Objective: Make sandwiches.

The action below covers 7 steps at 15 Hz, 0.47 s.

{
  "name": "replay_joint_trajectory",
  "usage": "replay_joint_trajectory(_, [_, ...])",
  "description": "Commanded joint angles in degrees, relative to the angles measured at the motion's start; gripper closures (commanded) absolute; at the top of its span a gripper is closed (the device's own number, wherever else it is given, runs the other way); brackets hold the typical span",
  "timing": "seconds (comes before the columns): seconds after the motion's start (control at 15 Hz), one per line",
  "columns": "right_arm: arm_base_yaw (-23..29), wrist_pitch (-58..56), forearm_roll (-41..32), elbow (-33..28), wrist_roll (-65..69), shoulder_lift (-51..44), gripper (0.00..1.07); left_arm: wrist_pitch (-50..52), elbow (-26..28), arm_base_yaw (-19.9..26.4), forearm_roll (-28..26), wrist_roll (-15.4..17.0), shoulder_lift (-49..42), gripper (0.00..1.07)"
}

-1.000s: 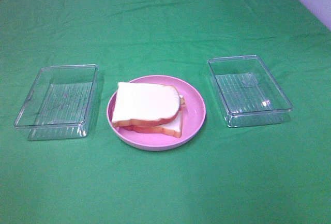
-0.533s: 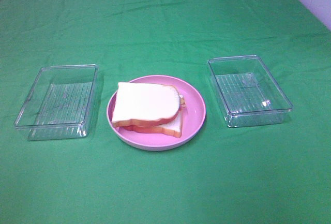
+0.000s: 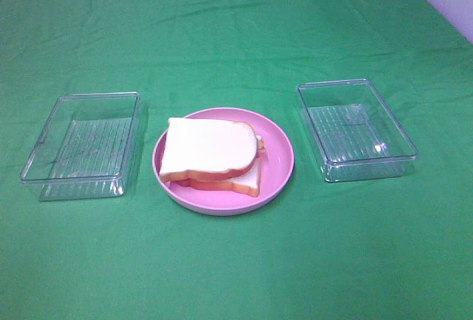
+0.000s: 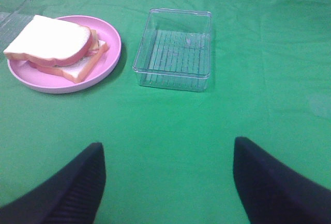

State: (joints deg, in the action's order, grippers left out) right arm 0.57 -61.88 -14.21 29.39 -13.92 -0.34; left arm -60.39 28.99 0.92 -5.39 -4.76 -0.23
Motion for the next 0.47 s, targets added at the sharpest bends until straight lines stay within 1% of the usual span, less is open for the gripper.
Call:
replay_joint_trajectory(0.07, [-0.29,0.23,-0.11,-0.06,-0.69,-0.80,0.40,0.34,-0.40,0.17,-0.34,0.00,-1.32,0.37])
replay_joint_trajectory(0.47, [-0.29,0.23,-0.17,-0.06,-0.69,-0.74,0.40,0.34,-0.40,0.17,-0.34,0.00,-1.32,0.37])
